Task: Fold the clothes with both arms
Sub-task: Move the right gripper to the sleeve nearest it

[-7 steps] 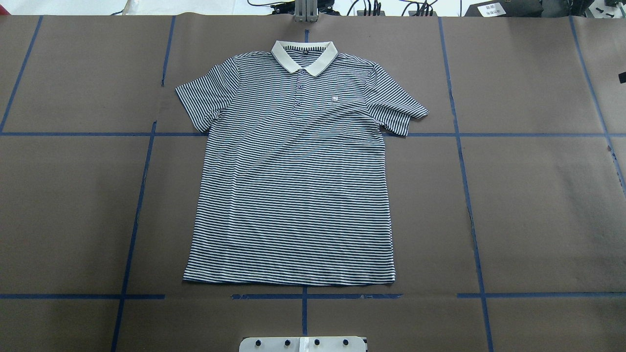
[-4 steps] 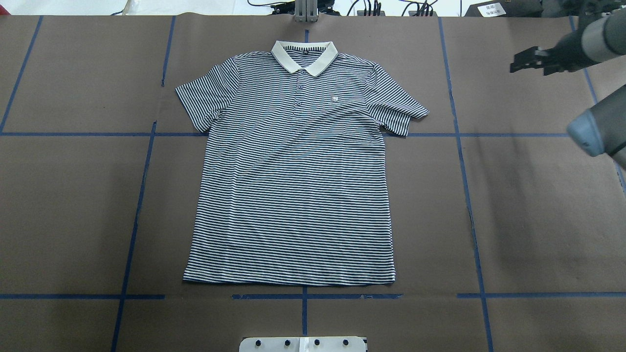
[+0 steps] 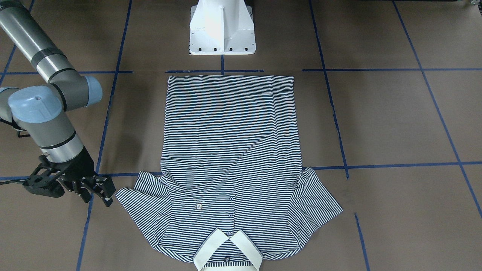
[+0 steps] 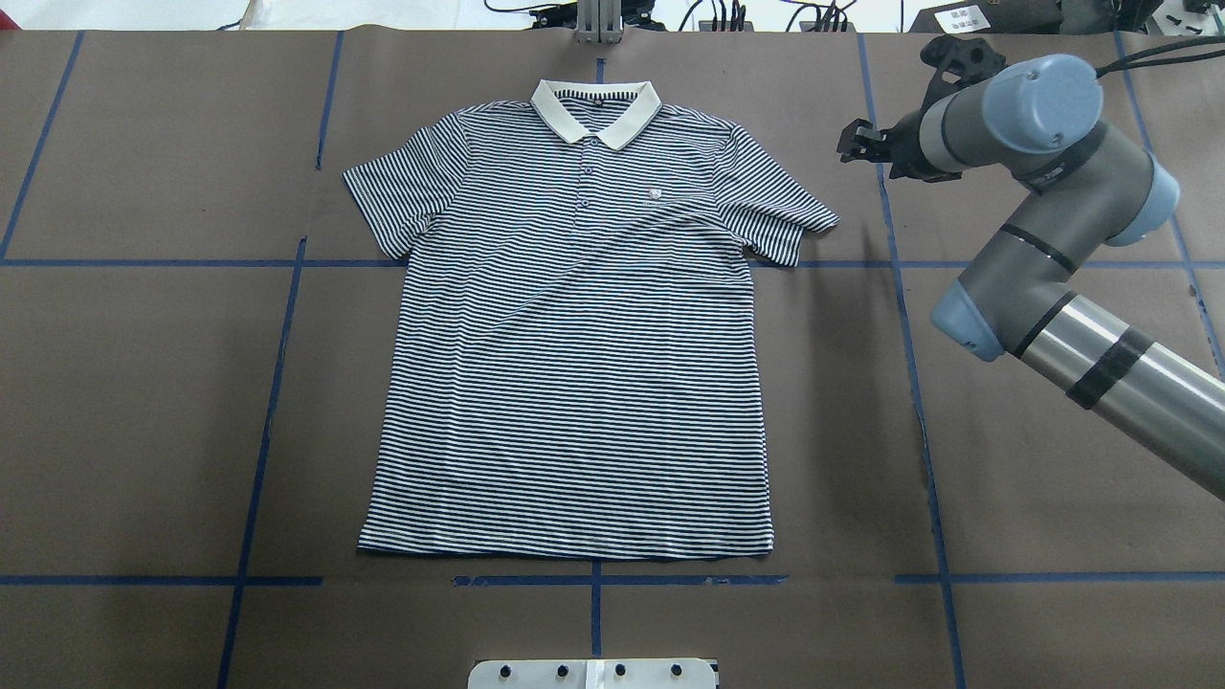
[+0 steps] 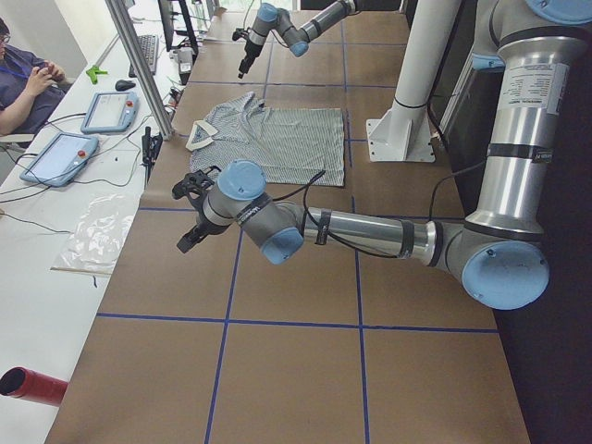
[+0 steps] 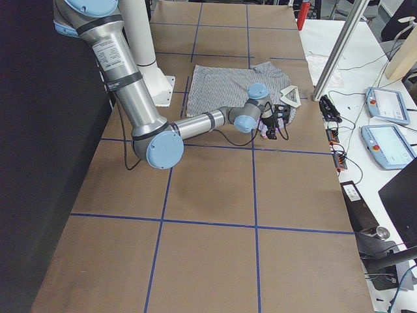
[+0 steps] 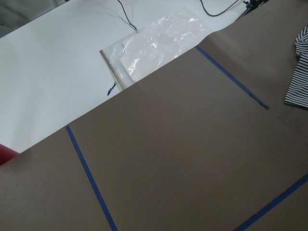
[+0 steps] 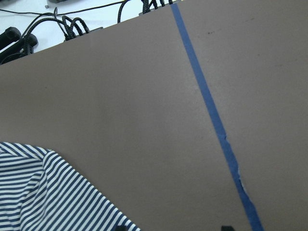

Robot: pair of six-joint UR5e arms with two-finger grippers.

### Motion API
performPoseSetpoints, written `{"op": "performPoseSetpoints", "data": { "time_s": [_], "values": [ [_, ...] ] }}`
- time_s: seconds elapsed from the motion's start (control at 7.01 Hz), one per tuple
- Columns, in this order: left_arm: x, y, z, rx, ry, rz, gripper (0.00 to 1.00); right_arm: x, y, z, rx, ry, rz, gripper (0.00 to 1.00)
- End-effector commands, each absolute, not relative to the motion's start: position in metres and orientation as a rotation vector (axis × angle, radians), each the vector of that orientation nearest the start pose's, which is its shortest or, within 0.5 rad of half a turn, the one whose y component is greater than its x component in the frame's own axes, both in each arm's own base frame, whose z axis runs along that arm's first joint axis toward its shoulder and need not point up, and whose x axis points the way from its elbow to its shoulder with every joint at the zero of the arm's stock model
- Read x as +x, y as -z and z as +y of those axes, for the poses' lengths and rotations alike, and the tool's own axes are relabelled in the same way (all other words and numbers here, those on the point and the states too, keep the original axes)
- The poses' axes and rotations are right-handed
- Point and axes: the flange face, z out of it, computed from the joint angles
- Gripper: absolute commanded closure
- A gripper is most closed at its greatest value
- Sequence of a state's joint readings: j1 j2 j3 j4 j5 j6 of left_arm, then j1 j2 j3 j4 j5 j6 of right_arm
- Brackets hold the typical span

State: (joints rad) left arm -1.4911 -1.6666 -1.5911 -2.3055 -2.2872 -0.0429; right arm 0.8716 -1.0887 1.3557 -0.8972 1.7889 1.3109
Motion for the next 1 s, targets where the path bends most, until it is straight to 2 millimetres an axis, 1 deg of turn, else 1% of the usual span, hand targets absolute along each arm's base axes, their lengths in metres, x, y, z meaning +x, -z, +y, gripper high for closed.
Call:
{"op": "performPoseSetpoints", "data": {
  "time_s": [0.0,0.14,0.29,0.57,0.71,0.86],
  "values": [
    [-0.024,-0.515,-0.557,0.770,-0.337,0.721,0.00,-0.399,-0.412,-0.604,0.312,-0.455,-0.901,0.36],
    [-0.024,-0.515,-0.557,0.770,-0.337,0.721,0.00,-0.404,-0.416,-0.602,0.308,-0.441,-0.893,0.37],
    [-0.024,-0.515,-0.557,0.770,-0.337,0.721,0.00,-0.410,-0.426,-0.598,0.296,-0.433,-0.879,0.37],
    [-0.024,-0.514,-0.556,0.772,-0.338,0.721,0.00,-0.416,-0.434,-0.596,0.285,-0.428,-0.865,0.38],
    [-0.024,-0.515,-0.556,0.772,-0.339,0.721,0.00,-0.416,-0.434,-0.597,0.284,-0.429,-0.865,0.39],
    [-0.024,-0.515,-0.556,0.772,-0.339,0.721,0.00,-0.418,-0.438,-0.596,0.280,-0.426,-0.859,0.39]
  ]
}}
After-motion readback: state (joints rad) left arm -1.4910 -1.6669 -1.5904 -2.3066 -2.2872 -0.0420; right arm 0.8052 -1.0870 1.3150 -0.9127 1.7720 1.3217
